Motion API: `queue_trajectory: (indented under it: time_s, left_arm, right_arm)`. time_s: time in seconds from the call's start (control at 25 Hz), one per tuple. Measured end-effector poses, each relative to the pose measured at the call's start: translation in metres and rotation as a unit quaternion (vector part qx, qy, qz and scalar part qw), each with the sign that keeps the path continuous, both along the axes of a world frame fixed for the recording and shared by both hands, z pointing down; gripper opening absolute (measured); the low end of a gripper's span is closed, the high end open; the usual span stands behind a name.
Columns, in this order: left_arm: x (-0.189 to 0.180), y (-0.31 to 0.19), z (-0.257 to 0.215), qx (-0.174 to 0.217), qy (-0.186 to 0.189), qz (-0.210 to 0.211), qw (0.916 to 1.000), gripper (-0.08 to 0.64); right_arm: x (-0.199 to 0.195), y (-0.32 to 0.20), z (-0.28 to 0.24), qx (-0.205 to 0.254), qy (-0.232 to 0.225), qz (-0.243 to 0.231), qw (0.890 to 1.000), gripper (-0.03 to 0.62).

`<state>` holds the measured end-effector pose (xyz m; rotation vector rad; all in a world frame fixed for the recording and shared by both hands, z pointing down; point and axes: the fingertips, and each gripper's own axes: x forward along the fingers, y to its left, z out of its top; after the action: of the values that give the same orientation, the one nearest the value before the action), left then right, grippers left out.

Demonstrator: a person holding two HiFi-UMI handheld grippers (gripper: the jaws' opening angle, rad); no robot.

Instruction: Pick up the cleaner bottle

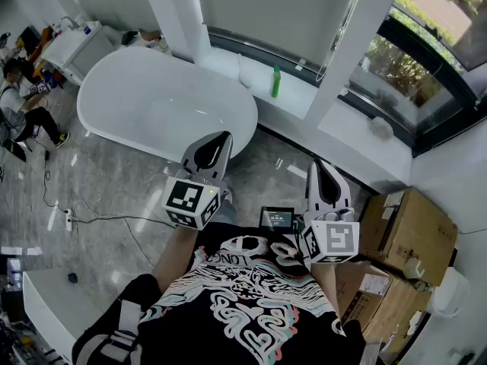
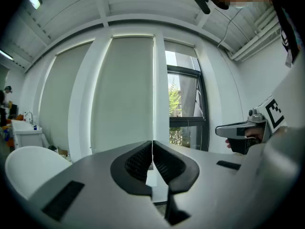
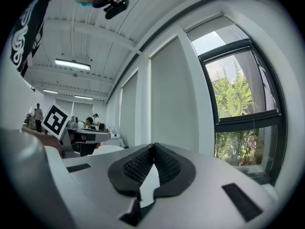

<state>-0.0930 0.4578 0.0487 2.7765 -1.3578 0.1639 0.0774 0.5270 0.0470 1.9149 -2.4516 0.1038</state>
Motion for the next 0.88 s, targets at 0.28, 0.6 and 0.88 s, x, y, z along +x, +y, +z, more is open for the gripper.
queue_trajectory:
  time_s: [0.28, 0.6, 0.88]
  left_arm:
    - [0.0, 0.0, 0.002, -0.006, 0.006, -0.004, 1.0, 0.018]
    - [0.005, -0.001, 0.007, -0.009, 0.002, -0.008, 0.9999, 0.018]
    - [0.009, -0.011, 0.012, -0.008, -0.007, -0.007, 0.9999, 0.018]
  right_arm:
    - [0.001, 0.003, -0.004, 0.002, -0.006, -0.004, 1.0, 0.028]
    - [0.009, 0.0, 0.003, -0.004, -0.015, -0.006, 1.0, 0.028]
    - [0.013, -0.009, 0.007, -0.01, -0.017, -0.009, 1.0, 0.028]
